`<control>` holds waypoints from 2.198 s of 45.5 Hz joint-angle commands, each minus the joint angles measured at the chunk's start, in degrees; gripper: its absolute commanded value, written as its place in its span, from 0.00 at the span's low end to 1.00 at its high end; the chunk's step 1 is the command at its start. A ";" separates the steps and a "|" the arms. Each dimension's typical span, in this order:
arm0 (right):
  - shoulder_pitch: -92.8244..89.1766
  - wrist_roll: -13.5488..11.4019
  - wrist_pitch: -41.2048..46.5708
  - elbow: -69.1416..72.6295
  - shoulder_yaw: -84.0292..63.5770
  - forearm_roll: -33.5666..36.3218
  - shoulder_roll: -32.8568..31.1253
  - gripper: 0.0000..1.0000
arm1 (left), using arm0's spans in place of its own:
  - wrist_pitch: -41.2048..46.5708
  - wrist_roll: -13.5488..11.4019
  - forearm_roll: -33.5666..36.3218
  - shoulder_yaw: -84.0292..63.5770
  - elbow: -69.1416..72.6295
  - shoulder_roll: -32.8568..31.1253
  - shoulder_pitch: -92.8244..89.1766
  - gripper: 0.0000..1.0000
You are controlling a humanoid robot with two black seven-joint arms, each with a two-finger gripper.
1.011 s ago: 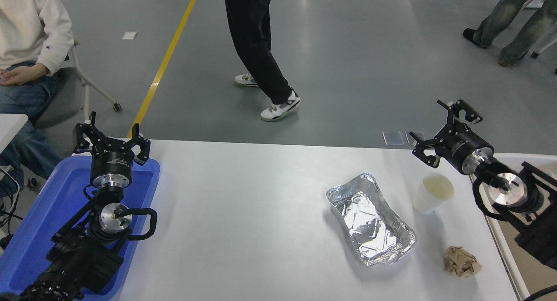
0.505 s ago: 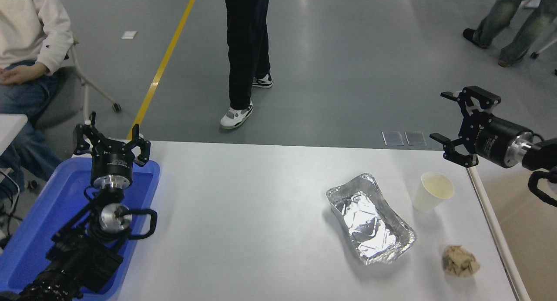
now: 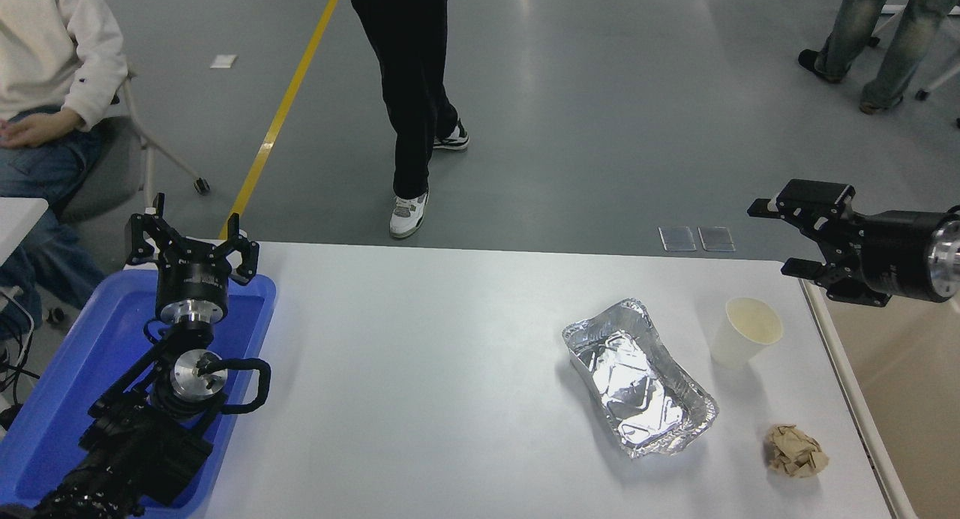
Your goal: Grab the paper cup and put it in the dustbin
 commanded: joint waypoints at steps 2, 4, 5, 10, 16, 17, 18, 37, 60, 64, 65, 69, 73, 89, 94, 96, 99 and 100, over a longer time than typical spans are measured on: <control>24.30 0.16 1.36 5.44 -24.76 -3.95 11.59 1.00 | 0.00 0.00 -0.01 -0.01 0.00 0.00 0.00 0.99; 27.12 0.16 2.76 6.40 -26.96 -3.95 14.23 1.00 | 0.00 0.00 -0.01 -0.01 0.00 0.00 0.00 0.99; 28.35 0.16 3.73 6.76 -27.92 -3.95 15.29 1.00 | 0.00 0.00 -0.01 0.08 0.00 0.00 0.00 0.99; 33.72 0.16 9.09 7.64 -30.74 -3.95 19.25 1.00 | 0.00 0.00 -0.01 -0.01 0.00 0.00 0.00 0.99; 38.90 0.16 14.10 8.87 -32.15 -3.86 21.71 1.00 | 0.00 0.00 -0.01 -0.01 0.00 0.00 0.00 0.99; 39.78 0.16 14.89 9.22 -32.24 -3.86 22.06 1.00 | 0.00 0.00 -0.01 -0.01 0.00 0.00 0.00 0.99; 40.57 0.16 15.77 9.38 -32.41 -3.86 22.41 1.00 | 0.00 0.00 -0.01 -0.01 0.00 0.00 0.00 0.99; 46.21 -0.19 26.85 8.43 -30.05 -3.68 26.72 1.00 | 0.00 0.00 -0.01 -0.01 0.00 0.00 0.00 0.99; 38.57 -2.13 27.39 0.01 -27.41 -10.80 24.18 1.00 | 0.00 -0.09 -0.01 -0.01 0.00 0.00 0.00 0.99; 33.30 -2.13 26.59 -6.58 -26.18 -12.38 24.09 1.00 | 0.00 0.00 -0.01 -0.01 0.00 0.00 0.00 0.99; 32.07 -2.13 26.59 -8.08 -25.65 -12.65 24.09 1.00 | 0.00 0.00 -0.01 -0.01 0.00 0.00 0.00 0.99; 27.41 -2.04 25.45 -12.13 -23.46 -14.05 23.91 1.00 | 0.00 -0.09 -0.01 -0.01 0.00 0.00 0.00 0.99; 23.10 -1.95 23.52 -14.59 -21.70 -17.47 23.12 1.00 | 0.00 0.00 -0.01 -0.01 0.00 0.00 0.00 0.99; 3.85 -1.95 12.88 -22.41 -10.71 -30.32 20.13 1.00 | 0.00 0.00 -0.01 -0.01 0.00 0.00 0.00 0.99; -1.68 -1.78 9.54 -26.28 -8.69 -30.32 20.22 1.00 | 0.00 0.00 -0.01 -0.01 0.00 0.00 0.00 0.99; -3.97 -1.69 8.57 -27.42 -7.72 -30.32 20.40 1.00 | 0.00 0.00 -0.01 0.00 0.00 0.00 0.00 0.99; -7.31 -1.60 7.08 -29.09 -6.06 -30.40 20.92 1.00 | 0.00 0.00 -0.01 -0.01 0.00 0.00 0.00 0.99; -8.36 -1.60 6.55 -29.62 -5.53 -30.40 21.10 1.00 | 0.00 0.00 -0.01 -0.01 0.00 0.00 0.00 0.99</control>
